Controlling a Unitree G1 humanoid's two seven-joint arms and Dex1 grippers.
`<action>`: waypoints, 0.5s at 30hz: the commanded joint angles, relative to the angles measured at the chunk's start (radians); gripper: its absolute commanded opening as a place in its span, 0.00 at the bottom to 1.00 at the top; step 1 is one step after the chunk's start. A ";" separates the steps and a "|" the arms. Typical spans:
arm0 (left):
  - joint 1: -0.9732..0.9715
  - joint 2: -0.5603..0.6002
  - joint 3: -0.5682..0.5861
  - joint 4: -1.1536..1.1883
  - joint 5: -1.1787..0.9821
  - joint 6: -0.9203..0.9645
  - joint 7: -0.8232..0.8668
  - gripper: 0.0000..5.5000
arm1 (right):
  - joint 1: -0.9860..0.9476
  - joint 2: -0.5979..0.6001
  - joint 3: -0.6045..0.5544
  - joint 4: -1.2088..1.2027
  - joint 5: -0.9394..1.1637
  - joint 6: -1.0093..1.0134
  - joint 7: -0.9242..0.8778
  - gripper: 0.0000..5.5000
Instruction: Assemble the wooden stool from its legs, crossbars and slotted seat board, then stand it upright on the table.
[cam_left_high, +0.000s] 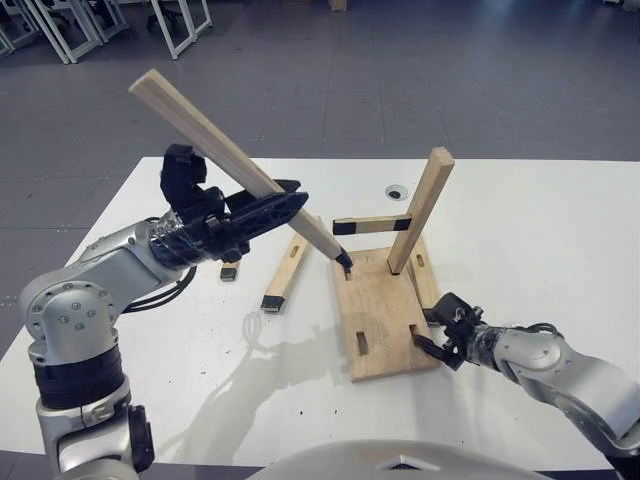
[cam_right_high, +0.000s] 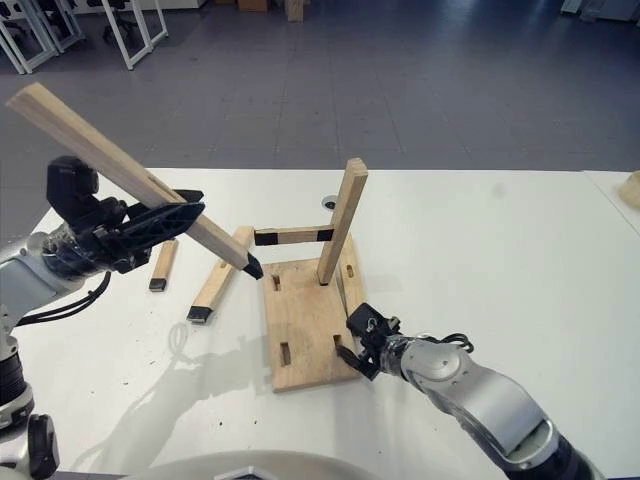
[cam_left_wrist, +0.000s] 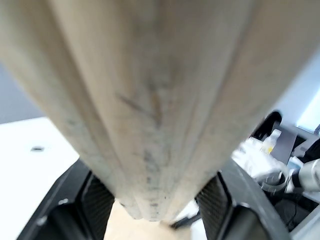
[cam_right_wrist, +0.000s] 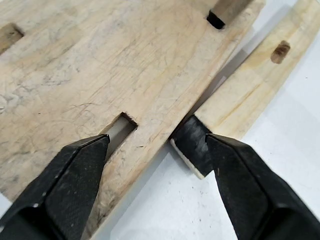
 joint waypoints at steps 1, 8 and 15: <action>0.047 0.067 -0.056 0.028 0.127 -0.056 -0.125 0.38 | 0.089 -0.191 0.011 0.156 -0.105 -0.186 0.196 0.65; 0.101 -0.123 -0.301 0.018 0.400 -0.279 -0.100 0.38 | 0.045 -0.163 -0.022 0.264 -0.178 -0.345 0.321 0.65; 0.116 -0.208 -0.438 0.171 0.654 -0.497 -0.112 0.38 | 0.022 -0.140 -0.034 0.272 -0.212 -0.354 0.364 0.65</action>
